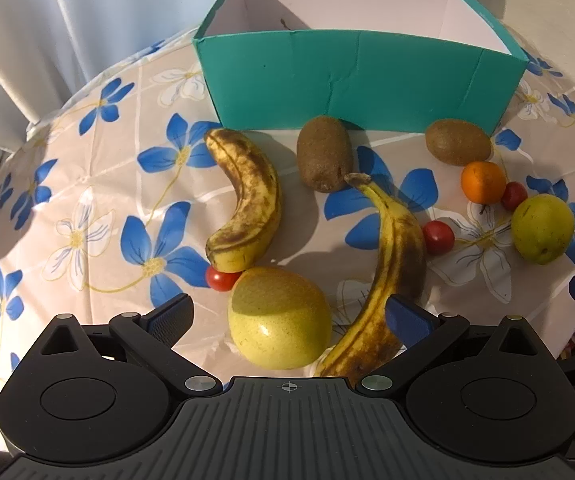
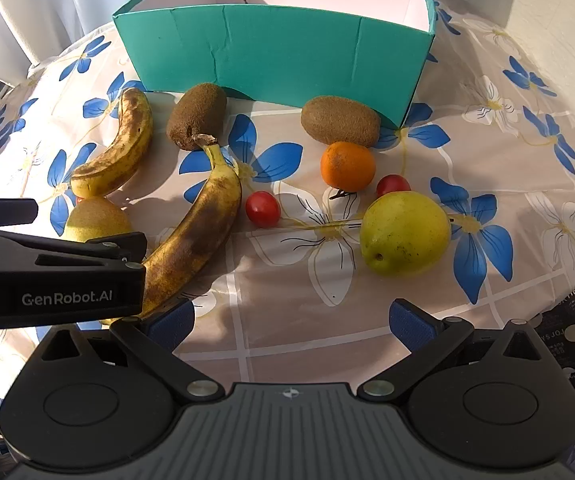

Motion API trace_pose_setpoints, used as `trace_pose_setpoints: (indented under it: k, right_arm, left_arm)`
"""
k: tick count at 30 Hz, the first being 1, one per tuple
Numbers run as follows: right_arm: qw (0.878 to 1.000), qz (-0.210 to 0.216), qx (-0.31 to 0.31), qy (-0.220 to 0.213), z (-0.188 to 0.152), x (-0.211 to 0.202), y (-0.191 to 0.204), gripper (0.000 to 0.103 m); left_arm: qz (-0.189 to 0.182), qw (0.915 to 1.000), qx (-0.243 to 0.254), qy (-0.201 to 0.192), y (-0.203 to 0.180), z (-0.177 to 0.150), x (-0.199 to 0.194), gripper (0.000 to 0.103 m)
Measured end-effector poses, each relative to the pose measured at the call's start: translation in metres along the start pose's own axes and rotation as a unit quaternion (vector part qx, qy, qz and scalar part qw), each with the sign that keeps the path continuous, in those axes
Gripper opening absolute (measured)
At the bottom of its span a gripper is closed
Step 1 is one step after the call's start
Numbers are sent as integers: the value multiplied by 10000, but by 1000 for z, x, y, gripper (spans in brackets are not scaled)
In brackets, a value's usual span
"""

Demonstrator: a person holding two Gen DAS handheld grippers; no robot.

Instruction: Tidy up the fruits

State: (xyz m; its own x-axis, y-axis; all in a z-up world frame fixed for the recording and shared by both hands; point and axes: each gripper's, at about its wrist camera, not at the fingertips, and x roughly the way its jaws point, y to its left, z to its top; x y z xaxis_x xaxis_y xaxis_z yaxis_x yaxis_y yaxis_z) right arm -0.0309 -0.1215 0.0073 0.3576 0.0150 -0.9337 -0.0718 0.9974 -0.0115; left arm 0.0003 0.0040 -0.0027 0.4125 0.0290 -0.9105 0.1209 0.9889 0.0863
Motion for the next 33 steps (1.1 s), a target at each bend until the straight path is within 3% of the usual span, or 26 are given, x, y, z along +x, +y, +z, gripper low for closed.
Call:
trace_pose_setpoints:
  k: [33]
  right_arm:
    - [10000, -11, -15, -12, 0, -2, -1, 103]
  left_arm:
    - [8, 10000, -59, 80, 2, 0, 1, 103]
